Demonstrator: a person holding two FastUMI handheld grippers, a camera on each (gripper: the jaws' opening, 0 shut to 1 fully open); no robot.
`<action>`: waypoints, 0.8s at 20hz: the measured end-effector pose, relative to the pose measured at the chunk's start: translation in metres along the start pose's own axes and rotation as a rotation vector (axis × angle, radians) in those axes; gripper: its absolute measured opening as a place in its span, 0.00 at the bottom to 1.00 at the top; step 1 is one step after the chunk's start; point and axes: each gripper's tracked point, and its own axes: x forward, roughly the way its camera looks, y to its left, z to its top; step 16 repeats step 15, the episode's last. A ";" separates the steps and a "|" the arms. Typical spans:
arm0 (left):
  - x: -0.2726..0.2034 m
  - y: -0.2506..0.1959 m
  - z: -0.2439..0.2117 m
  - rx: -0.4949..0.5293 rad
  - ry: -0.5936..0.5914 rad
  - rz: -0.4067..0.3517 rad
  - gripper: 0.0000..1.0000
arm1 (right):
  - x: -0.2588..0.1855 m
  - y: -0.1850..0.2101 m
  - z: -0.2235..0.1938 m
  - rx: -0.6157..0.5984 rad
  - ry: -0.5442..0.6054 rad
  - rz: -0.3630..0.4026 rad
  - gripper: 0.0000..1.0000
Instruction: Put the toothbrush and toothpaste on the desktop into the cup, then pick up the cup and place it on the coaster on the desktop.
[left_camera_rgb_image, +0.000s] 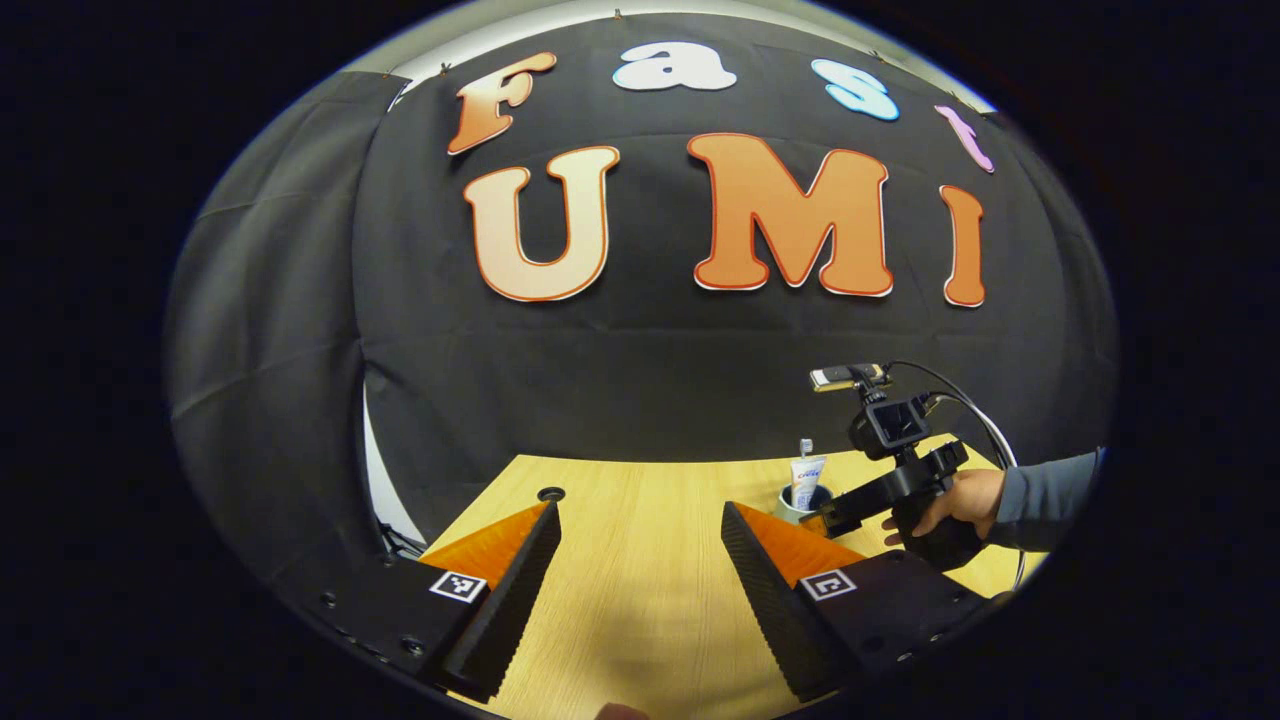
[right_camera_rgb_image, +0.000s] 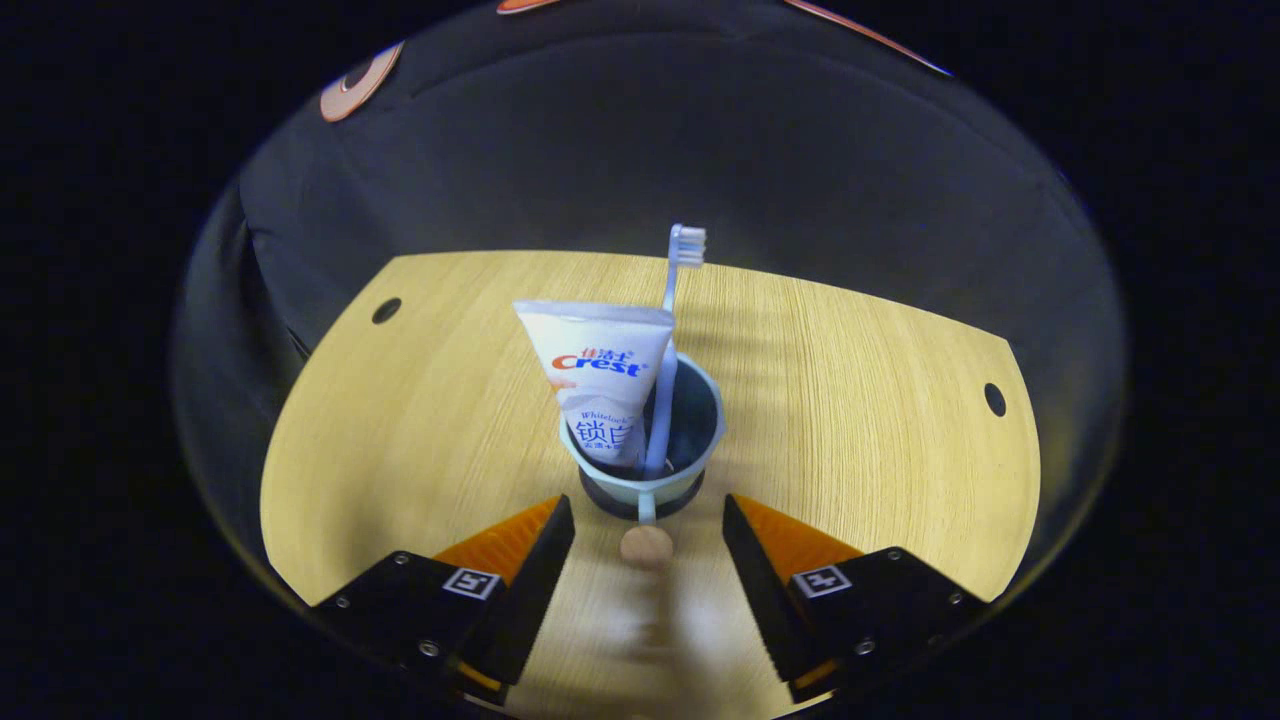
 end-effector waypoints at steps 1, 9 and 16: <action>0.002 -0.003 0.001 0.002 -0.003 -0.020 0.98 | -0.010 -0.003 0.003 0.009 -0.027 -0.002 0.99; -0.001 -0.023 0.018 0.034 -0.063 -0.141 0.98 | -0.109 -0.028 0.026 0.097 -0.294 -0.036 0.99; -0.020 -0.045 0.039 0.016 -0.116 -0.164 0.98 | -0.188 -0.061 0.014 0.123 -0.519 -0.117 0.98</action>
